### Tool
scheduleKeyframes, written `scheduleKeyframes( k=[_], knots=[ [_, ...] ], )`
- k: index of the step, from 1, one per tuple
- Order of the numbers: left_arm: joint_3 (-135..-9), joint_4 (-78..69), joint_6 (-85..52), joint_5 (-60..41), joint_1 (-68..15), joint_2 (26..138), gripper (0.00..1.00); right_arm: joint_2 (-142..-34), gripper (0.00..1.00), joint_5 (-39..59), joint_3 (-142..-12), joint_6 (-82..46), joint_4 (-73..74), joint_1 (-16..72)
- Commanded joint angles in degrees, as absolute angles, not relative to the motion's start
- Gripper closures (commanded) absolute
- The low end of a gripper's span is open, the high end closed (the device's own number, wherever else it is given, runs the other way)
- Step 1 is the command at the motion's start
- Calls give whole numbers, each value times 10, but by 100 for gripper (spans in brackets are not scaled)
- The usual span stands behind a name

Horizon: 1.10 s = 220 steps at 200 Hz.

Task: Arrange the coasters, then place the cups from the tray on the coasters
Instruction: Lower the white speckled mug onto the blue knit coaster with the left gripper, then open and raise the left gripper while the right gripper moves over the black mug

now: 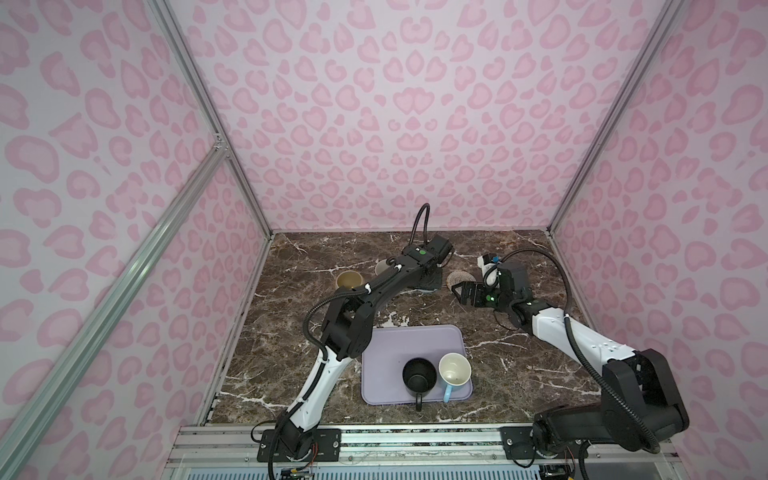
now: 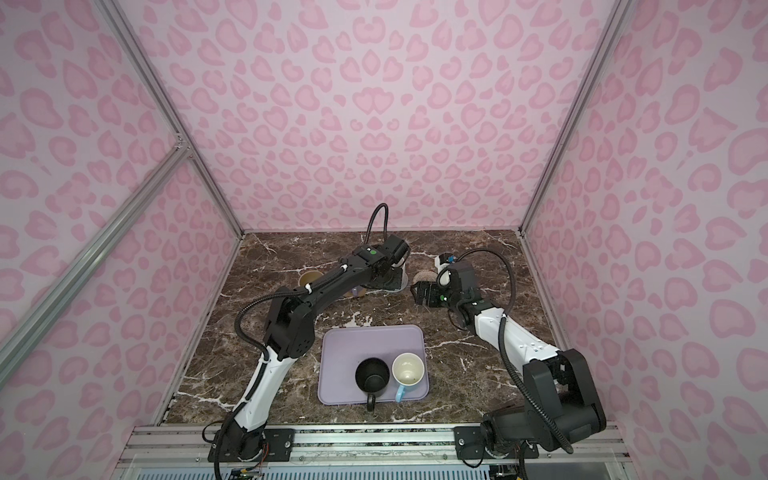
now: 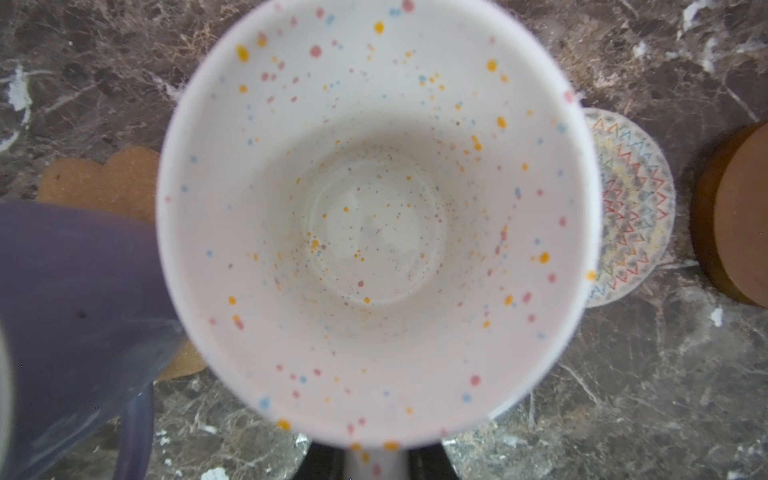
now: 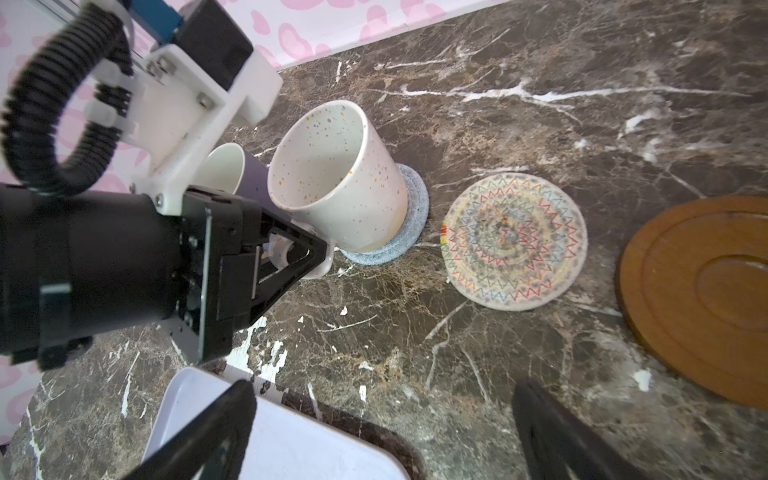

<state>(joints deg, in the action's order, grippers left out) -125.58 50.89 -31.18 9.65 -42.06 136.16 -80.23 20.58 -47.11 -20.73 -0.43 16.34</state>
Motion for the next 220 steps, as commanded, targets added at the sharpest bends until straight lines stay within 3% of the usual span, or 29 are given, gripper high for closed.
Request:
scheduleKeyframes(
  k=[1,105,125,134,200,220],
  knots=[
    [-1266,496,-318,109,-419,1365,88,-800,2,208,-471,-203,0,163],
    [-1254,485,-320,67,-419,1353,65,-794,2,207,-467,-204,-3,160],
    [-1244,483,-321,67,-419,1343,65,-792,2,207,-466,-204,-3,160],
    [-1237,480,-321,68,-419,1337,54,-791,2,208,-466,-204,-3,160],
    [-1180,451,-323,59,-422,1278,47,-777,2,207,-464,-210,-11,160],
    [-1146,436,-322,62,-425,1245,35,-762,2,207,-462,-218,-20,161]
  ],
)
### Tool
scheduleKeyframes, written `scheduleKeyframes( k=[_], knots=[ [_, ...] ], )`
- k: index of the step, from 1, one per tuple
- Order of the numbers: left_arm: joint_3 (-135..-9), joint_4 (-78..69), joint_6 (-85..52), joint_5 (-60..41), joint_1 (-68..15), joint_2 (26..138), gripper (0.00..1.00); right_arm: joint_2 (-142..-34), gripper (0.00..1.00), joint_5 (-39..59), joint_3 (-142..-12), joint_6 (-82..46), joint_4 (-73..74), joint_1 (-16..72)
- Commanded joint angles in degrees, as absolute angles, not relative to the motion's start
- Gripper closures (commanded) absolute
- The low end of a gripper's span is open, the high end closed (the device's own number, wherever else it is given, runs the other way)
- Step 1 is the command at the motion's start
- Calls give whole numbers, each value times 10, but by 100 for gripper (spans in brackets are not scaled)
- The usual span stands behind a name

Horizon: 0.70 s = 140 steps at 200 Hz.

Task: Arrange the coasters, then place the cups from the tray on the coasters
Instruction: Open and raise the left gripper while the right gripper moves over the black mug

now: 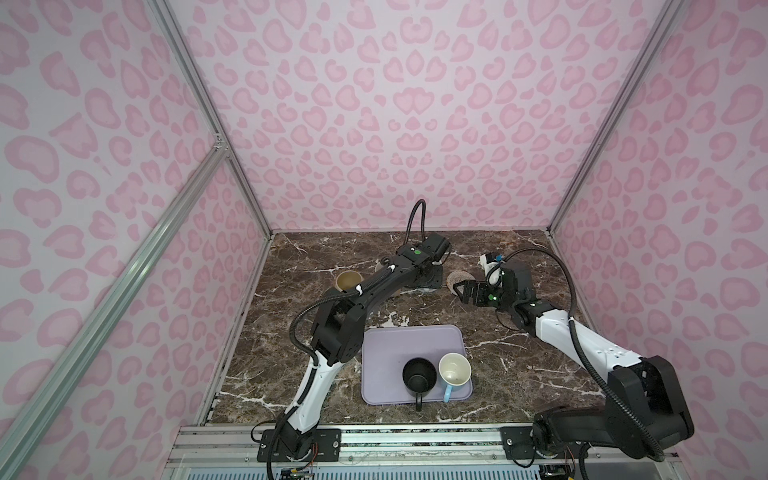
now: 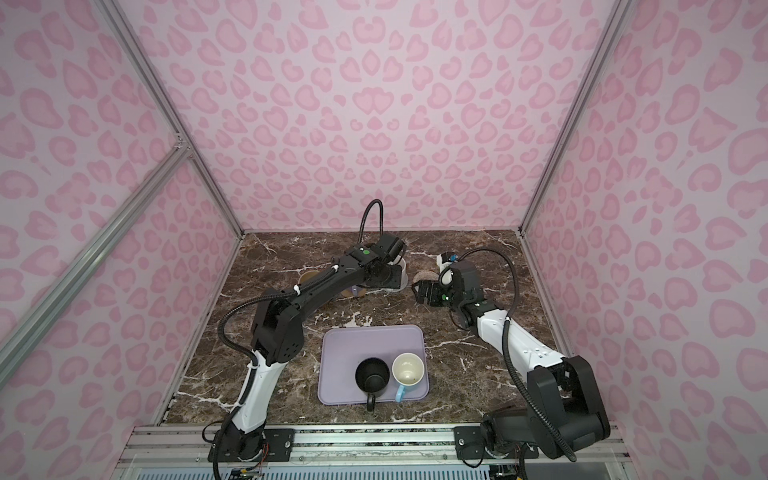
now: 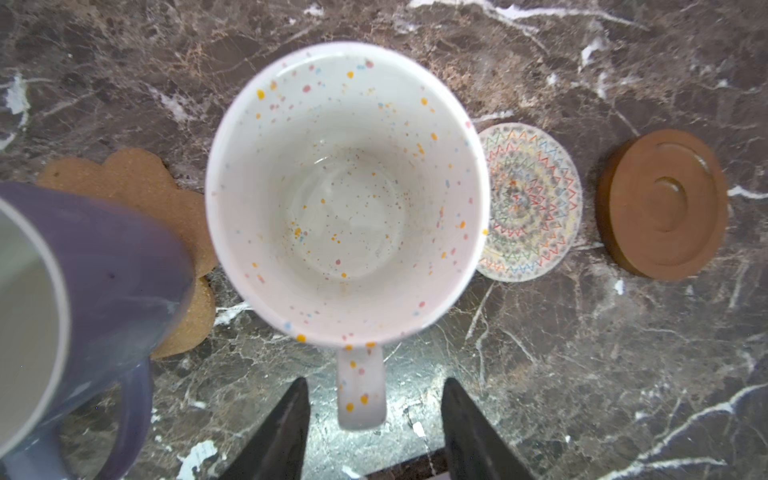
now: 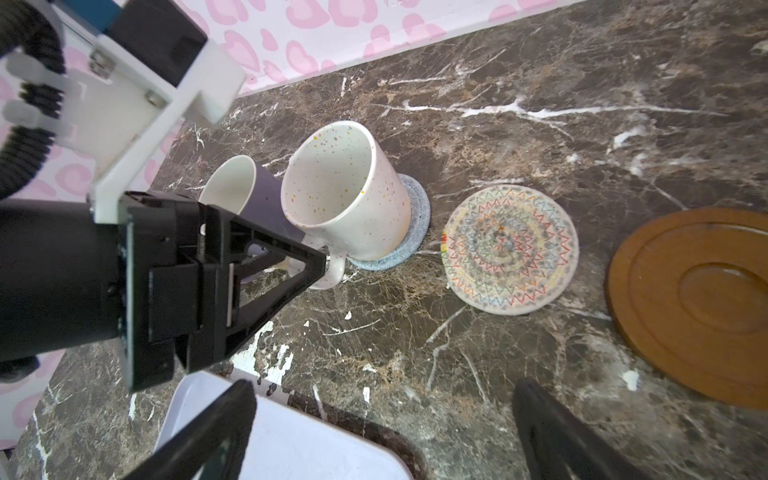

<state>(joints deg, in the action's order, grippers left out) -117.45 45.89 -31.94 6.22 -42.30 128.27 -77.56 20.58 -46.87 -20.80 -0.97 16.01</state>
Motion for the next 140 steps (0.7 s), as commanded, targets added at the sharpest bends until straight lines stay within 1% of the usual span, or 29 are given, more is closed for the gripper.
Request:
scheduleKeyframes(
  k=[1,19,28,57,71,82,88,105,107,108,109,114,140],
  knots=[
    [-1144,435,-322,63,-425,1243,34,-761,2,206,-462,-218,-21,161],
    [-1100,410,-325,64,-429,1204,18,-744,2,207,-460,-230,-38,164],
    [-1071,394,-326,59,-429,1177,14,-734,2,204,-463,-233,-56,169],
    [-984,350,-333,63,-436,1088,12,-682,2,166,-462,-241,-114,198],
    [-946,345,-337,77,-443,1044,11,-653,1,147,-467,-236,-149,225],
    [-911,333,-341,73,-446,1006,10,-632,2,113,-475,-238,-190,251],
    [-887,324,-345,63,-446,984,8,-621,1,96,-481,-243,-213,264],
    [-822,297,-354,38,-446,921,7,-597,2,72,-491,-260,-268,302],
    [-815,294,-354,37,-446,914,4,-596,2,71,-491,-261,-271,305],
    [-811,293,-355,36,-446,910,1,-595,2,69,-492,-263,-274,308],
    [-809,292,-356,36,-446,907,1,-594,2,68,-493,-264,-277,309],
    [-792,287,-358,33,-446,890,2,-588,2,62,-496,-270,-295,321],
    [-720,285,-365,25,-446,820,2,-565,2,16,-515,-302,-366,401]
  ],
)
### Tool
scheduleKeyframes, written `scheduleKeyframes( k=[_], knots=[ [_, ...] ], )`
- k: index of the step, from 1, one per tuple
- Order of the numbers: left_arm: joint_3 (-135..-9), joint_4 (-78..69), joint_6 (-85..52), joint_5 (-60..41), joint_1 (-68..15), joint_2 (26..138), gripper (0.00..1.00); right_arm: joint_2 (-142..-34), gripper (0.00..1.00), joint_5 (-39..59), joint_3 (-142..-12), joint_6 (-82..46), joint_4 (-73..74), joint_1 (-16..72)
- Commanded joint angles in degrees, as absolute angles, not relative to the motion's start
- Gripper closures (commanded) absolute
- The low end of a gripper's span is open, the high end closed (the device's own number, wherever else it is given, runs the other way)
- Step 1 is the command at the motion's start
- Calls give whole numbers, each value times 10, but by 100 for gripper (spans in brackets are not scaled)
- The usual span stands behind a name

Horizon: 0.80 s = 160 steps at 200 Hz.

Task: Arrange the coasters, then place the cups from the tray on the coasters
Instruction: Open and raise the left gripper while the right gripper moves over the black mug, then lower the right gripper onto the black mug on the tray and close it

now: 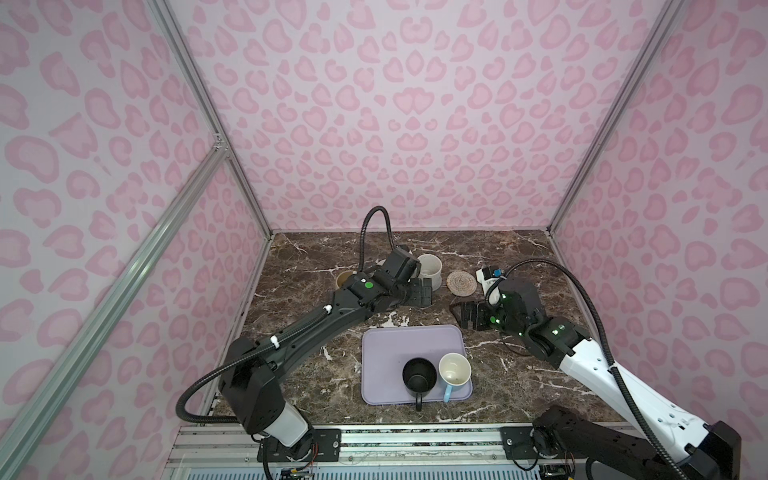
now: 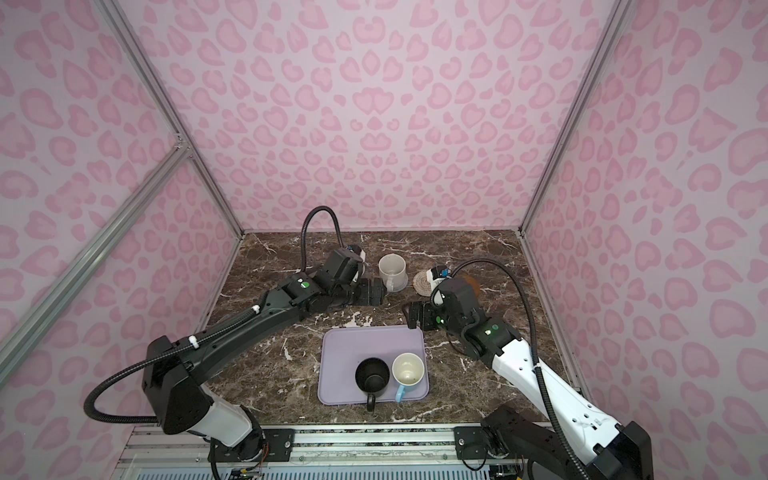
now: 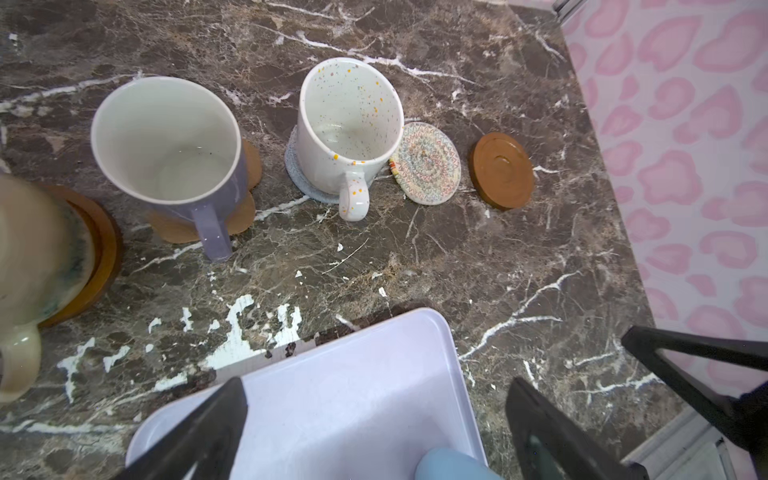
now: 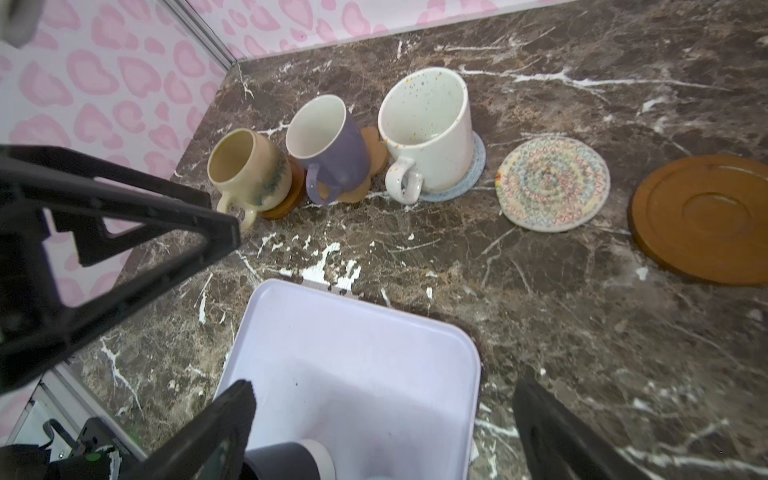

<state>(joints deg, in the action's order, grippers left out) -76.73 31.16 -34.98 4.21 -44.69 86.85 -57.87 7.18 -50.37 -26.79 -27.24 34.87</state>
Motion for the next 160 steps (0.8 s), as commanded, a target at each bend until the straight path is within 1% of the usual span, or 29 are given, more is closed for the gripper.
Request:
scheduleKeyframes(
  k=[1,42,86,104,123,139,160],
  knots=[
    [-717,285,-365,23,-446,818,2,-564,2,13,-517,-305,-370,407],
    [-624,283,-377,-3,-446,726,2,-585,5,-79,-559,-368,-454,568],
    [-556,302,-382,-27,-446,652,2,-613,10,-129,-589,-439,-489,705],
    [-543,311,-385,-26,-447,633,2,-632,13,-136,-595,-468,-500,749],
    [-523,303,-388,-48,-446,614,2,-652,15,-148,-599,-496,-500,792],
    [-504,295,-388,-71,-446,602,2,-666,17,-142,-593,-508,-483,813],
    [-486,296,-388,-76,-446,594,3,-680,19,-126,-575,-518,-454,824]
  ],
)
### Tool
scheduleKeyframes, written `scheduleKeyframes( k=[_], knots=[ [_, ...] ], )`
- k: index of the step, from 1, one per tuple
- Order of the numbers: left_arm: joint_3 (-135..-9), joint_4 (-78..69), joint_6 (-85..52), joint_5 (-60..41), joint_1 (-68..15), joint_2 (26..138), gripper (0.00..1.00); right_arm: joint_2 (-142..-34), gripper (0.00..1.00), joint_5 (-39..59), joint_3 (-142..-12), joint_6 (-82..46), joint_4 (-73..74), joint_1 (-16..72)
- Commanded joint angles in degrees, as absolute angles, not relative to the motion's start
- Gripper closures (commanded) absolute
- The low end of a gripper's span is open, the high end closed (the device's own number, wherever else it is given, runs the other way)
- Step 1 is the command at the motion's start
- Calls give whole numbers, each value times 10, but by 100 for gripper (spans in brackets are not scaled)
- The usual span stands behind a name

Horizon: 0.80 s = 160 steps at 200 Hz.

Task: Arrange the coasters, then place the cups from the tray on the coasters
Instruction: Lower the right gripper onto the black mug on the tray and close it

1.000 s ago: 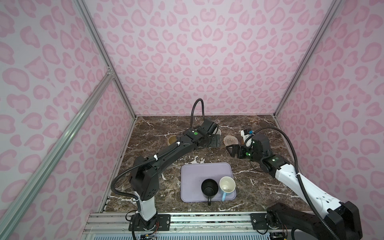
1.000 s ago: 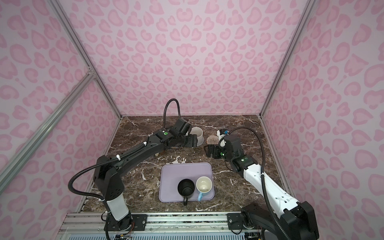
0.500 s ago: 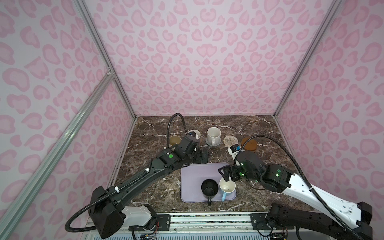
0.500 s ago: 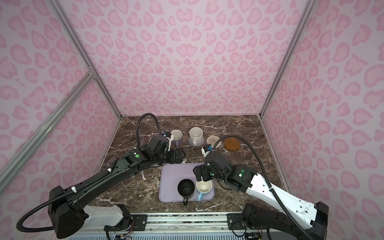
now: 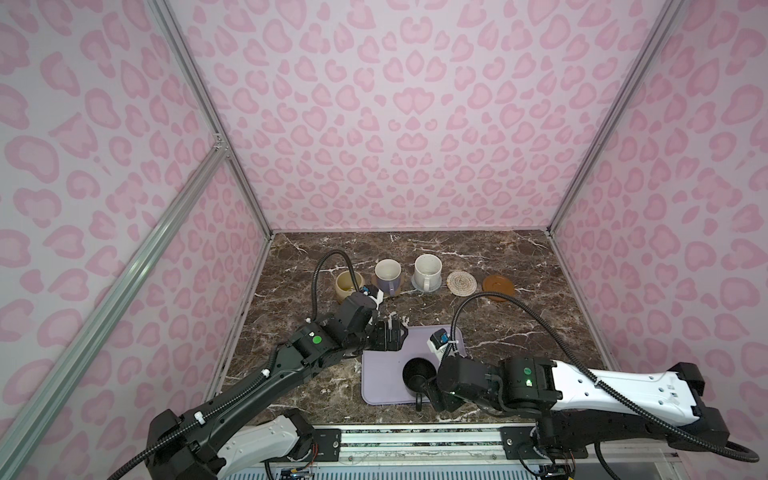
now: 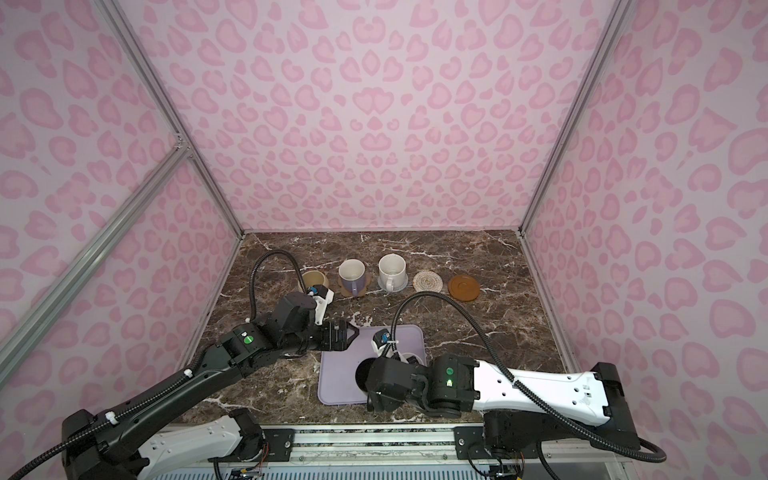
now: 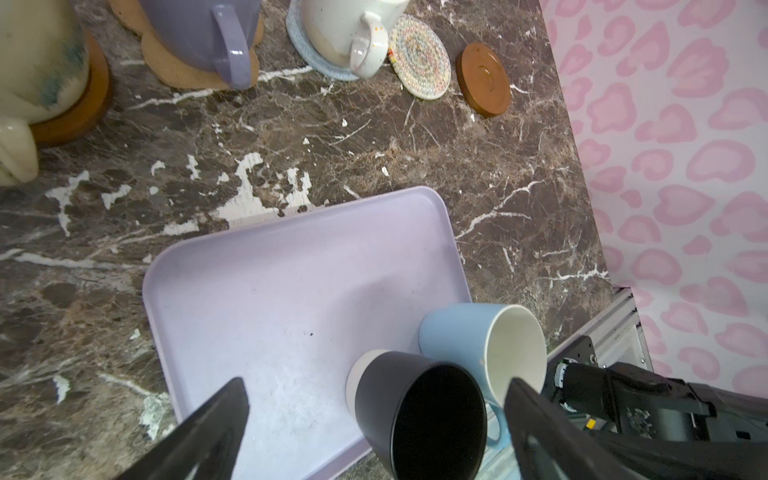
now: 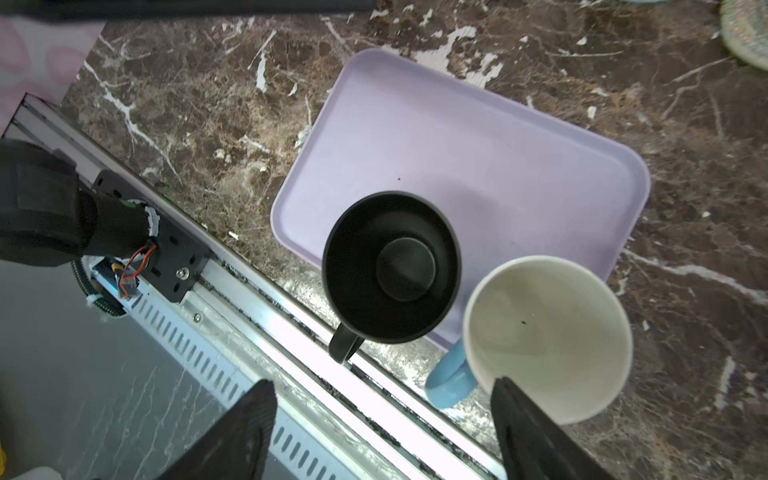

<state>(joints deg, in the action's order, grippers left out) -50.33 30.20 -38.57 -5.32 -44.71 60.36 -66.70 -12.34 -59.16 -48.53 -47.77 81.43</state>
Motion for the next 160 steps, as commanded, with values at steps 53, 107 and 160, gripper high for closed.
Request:
scheduleKeyframes(
  k=[53,107,160],
  knots=[
    [-450,301,-398,-62,-446,579,3,-718,28,-87,-532,-525,-370,827],
    [-443,302,-401,-61,-446,570,3,-760,33,-85,-530,-538,-364,826],
    [-434,303,-404,-47,-444,570,3,-809,41,-111,-543,-550,-380,816]
  ],
)
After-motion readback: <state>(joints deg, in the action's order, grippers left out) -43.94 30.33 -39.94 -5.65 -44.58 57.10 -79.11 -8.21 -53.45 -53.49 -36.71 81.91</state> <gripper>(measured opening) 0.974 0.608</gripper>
